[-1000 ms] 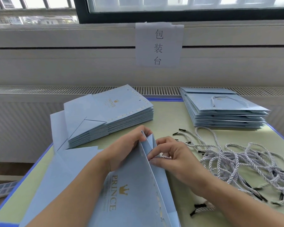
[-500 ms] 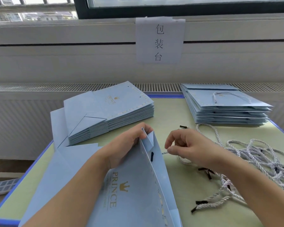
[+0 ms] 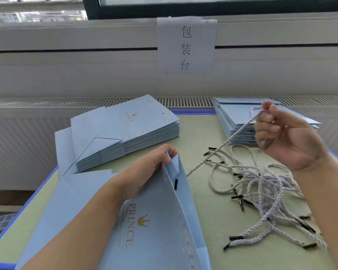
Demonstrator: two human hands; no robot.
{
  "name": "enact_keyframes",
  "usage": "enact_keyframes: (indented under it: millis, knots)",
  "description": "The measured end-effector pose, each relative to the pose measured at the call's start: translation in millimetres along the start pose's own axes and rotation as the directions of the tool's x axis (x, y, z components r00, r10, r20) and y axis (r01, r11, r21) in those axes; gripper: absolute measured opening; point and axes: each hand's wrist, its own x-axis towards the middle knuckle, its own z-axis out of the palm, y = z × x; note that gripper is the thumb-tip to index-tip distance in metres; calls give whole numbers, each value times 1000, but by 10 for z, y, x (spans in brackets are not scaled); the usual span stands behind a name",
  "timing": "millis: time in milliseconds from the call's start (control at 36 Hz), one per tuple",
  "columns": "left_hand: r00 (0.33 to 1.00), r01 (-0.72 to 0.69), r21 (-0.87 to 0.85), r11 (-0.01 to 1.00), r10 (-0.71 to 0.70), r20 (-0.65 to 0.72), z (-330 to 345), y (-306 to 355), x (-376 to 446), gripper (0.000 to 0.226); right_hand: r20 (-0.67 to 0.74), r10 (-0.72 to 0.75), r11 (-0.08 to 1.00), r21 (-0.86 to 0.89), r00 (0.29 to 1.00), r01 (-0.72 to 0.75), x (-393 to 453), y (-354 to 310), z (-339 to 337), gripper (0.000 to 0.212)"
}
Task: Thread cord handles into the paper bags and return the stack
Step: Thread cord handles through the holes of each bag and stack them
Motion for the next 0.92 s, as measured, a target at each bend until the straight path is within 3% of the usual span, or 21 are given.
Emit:
enact_keyframes:
  millis: [167,250,361,417,528,639,722,806,917]
  knots:
    - [1000,-1,-1,1000,1,-3,5,2,-5,22,-8,-186,936,303,983,180,-31,-146,-128,38]
    - [1000,4,0,1000,-4,-3,5,6,-7,24,-77,-269,947,162,960,278,-50,-165,-100,50]
    - [1000,-2,-2,1000,2,-2,4,7,-2,25,-179,-318,935,-224,931,276,-87,-96,163,13]
    - [1000,-5,-21,1000,5,8,5,9,-6,24,-171,-310,888,-404,935,220,-131,-10,278,15]
    - [1000,-17,-24,1000,17,-4,-1,6,-2,23,63,-212,654,-732,975,189,-238,236,459,10]
    - [996,-33,6,999,33,-83,-56,8,12,27,243,125,565,-814,962,132,-342,421,549,10]
    - [993,-44,-11,999,42,-111,-85,11,12,26,170,382,318,-947,908,44,-440,504,560,17]
    - [993,-52,-18,998,50,-108,-95,2,14,25,110,462,30,-994,880,109,-524,607,566,25]
    - [994,-51,-25,998,48,-94,-116,-2,22,26,102,436,-58,-988,894,141,-574,707,666,17]
